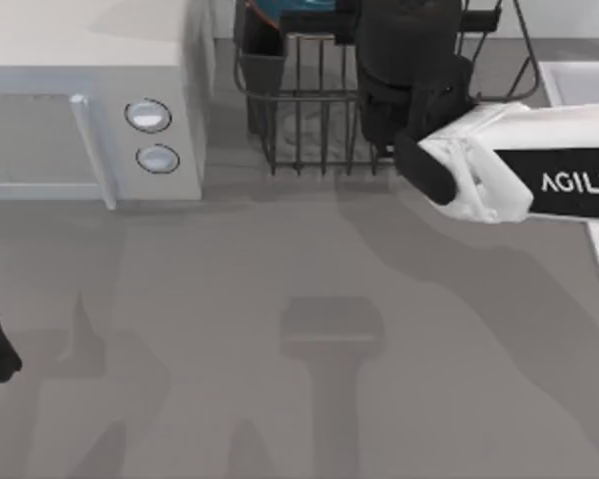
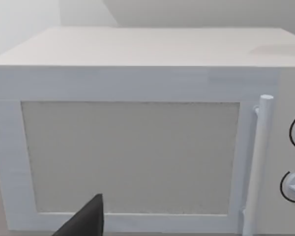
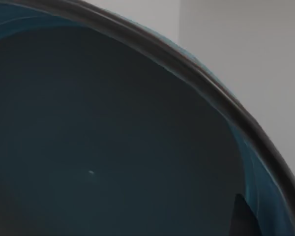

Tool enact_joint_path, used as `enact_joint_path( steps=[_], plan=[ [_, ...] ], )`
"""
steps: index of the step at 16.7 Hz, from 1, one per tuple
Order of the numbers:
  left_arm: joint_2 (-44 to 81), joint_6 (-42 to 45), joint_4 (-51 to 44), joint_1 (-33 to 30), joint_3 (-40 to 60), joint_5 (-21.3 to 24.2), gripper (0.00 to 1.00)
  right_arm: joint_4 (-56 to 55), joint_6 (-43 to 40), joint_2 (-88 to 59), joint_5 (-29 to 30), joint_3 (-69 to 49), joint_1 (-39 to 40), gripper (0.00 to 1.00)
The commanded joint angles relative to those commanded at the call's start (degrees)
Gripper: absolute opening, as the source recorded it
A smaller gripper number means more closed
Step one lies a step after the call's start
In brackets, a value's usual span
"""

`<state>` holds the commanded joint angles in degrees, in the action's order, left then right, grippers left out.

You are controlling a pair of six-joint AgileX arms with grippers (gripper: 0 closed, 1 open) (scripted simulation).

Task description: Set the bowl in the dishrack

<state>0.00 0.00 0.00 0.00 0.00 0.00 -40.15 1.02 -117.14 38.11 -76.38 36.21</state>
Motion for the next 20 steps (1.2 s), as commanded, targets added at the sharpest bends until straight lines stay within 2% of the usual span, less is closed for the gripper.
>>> enact_joint_path(
  steps=[2,15,20],
  plan=[
    [0.0,0.0,0.0,0.0,0.0,0.0,1.0,0.0,0.0,0.0,0.0,0.0,0.0,0.0],
    [0.0,0.0,0.0,0.0,0.0,0.0,1.0,0.0,0.0,0.0,0.0,0.0,0.0,0.98],
    [0.0,0.0,0.0,0.0,0.0,0.0,1.0,0.0,0.0,0.0,0.0,0.0,0.0,1.0]
  ],
)
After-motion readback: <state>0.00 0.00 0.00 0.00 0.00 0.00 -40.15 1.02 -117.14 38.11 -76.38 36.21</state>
